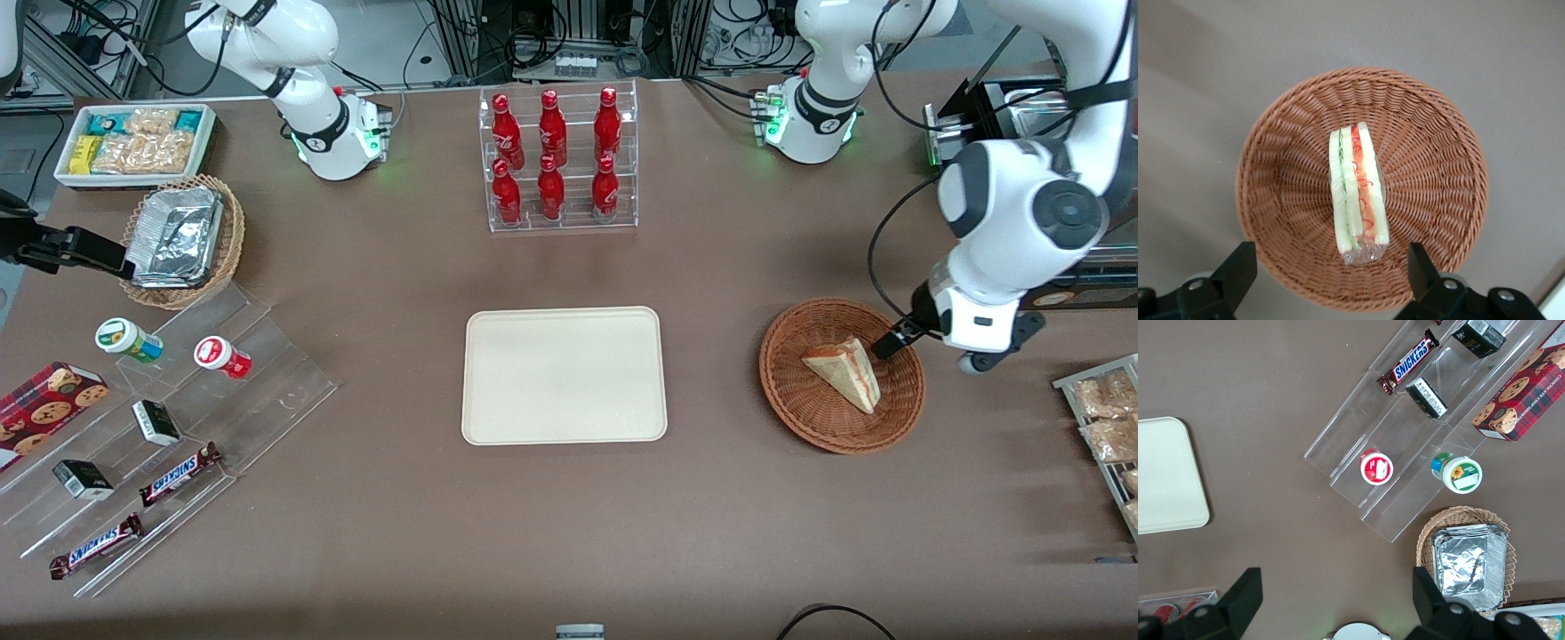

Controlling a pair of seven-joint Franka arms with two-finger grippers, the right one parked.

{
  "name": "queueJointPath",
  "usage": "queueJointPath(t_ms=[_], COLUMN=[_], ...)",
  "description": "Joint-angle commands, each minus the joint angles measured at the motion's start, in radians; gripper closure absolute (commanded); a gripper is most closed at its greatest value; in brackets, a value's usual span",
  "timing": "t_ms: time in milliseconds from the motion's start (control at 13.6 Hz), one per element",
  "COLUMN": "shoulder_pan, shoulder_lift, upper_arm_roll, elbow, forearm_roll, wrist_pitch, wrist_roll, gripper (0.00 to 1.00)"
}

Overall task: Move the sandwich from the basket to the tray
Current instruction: 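Move the left gripper down over the wrapped sandwich in the wicker basket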

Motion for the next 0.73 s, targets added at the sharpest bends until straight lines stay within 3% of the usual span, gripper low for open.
queueJointPath(t_ms=[0, 661], shoulder_pan=[-0.012, -0.044], shoulder_lift=[-0.019, 0.118], upper_arm_roll=[0.0, -0.002], elbow=[-0.078, -0.142], forearm_roll=[0.016, 0.016], wrist_pitch=[0.089, 0.312], wrist_roll=[-0.059, -0.11], gripper=[0.0, 0.0])
